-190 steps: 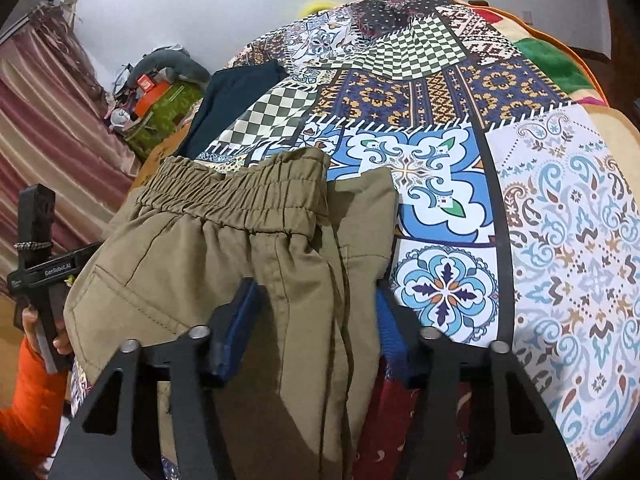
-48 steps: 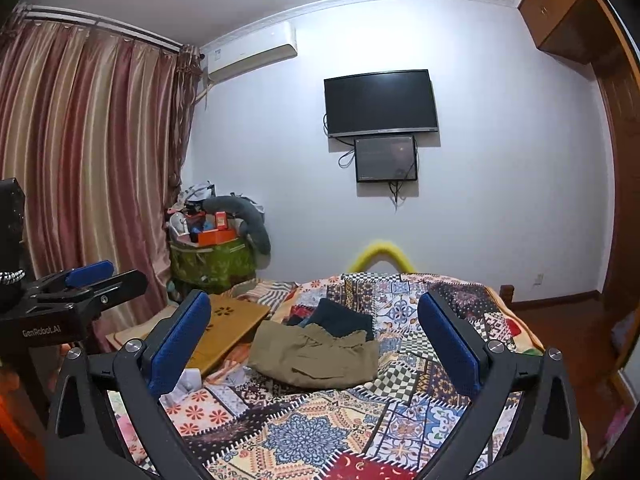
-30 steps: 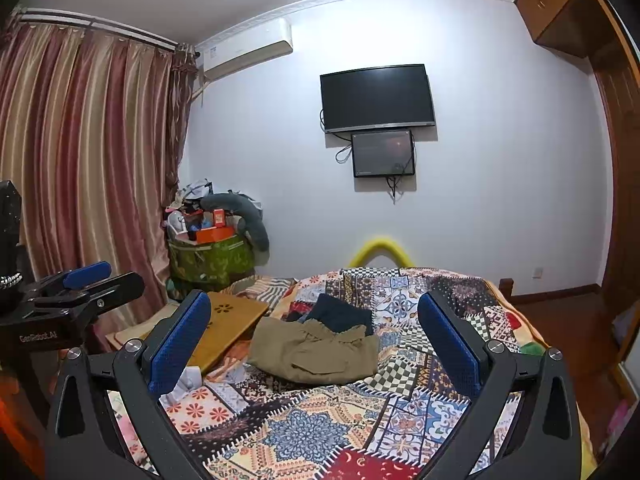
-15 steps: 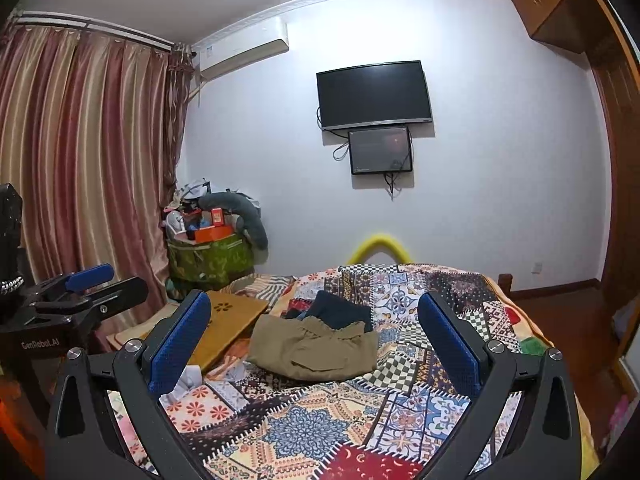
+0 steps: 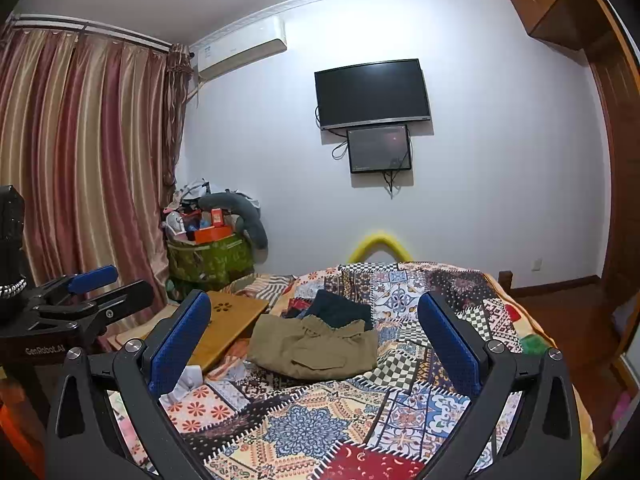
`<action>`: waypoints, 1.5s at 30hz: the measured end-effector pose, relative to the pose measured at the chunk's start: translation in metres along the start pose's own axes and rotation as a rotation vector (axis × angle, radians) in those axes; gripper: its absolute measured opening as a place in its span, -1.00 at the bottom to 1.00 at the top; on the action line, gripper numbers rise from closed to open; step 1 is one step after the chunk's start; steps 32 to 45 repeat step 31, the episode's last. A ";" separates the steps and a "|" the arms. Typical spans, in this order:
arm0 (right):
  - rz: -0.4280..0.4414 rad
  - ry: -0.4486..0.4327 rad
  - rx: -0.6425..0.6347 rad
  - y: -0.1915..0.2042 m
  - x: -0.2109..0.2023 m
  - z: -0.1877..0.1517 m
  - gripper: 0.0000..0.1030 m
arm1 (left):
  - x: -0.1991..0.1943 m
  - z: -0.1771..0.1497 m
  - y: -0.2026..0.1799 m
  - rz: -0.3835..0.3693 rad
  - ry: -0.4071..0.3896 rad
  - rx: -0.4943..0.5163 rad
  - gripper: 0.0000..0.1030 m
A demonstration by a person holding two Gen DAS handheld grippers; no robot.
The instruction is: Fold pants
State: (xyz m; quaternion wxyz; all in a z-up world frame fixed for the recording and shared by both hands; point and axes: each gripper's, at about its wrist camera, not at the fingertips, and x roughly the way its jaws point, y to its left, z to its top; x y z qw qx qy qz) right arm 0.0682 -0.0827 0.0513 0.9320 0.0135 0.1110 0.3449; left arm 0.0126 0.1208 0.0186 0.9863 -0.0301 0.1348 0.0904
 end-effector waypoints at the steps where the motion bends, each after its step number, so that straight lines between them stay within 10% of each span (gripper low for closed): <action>1: -0.001 0.000 0.000 0.000 0.000 0.000 1.00 | 0.000 0.000 0.000 -0.001 0.000 0.000 0.99; 45: -0.005 0.005 0.008 -0.001 0.000 -0.002 1.00 | 0.002 -0.001 0.000 -0.023 0.011 -0.009 1.00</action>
